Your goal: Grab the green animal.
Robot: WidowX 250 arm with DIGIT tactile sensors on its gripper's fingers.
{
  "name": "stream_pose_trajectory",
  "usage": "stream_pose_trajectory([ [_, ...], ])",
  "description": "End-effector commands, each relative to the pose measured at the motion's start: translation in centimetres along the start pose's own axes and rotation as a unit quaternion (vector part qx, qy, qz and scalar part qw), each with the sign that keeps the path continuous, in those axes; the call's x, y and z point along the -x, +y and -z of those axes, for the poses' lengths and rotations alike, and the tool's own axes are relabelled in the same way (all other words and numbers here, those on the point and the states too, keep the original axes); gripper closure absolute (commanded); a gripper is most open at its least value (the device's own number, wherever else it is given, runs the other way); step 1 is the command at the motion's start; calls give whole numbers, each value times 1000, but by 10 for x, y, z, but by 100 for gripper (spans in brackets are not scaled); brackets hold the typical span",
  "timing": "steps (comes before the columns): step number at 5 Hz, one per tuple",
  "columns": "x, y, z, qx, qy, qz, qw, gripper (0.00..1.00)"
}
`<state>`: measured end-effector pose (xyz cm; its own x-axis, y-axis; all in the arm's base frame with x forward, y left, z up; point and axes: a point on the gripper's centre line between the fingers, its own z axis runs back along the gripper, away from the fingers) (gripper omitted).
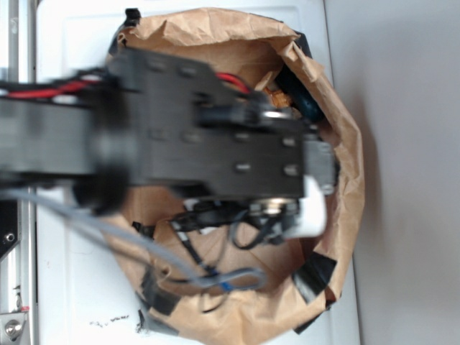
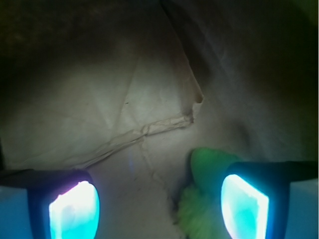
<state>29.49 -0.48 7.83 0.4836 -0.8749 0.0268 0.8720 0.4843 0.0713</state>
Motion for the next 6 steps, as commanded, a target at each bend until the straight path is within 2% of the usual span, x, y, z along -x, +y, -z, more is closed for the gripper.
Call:
stream_pose_trajectory([
  [1, -15, 9, 18, -29, -16, 1, 999, 0],
  [2, -9, 11, 38, -30, 5, 7, 1000, 0],
  [4, -10, 22, 64, -18, 25, -12, 999, 0],
  [5, -10, 20, 60, -22, 24, -16, 999, 100],
  [6, -9, 23, 60, -24, 23, -7, 999, 100],
])
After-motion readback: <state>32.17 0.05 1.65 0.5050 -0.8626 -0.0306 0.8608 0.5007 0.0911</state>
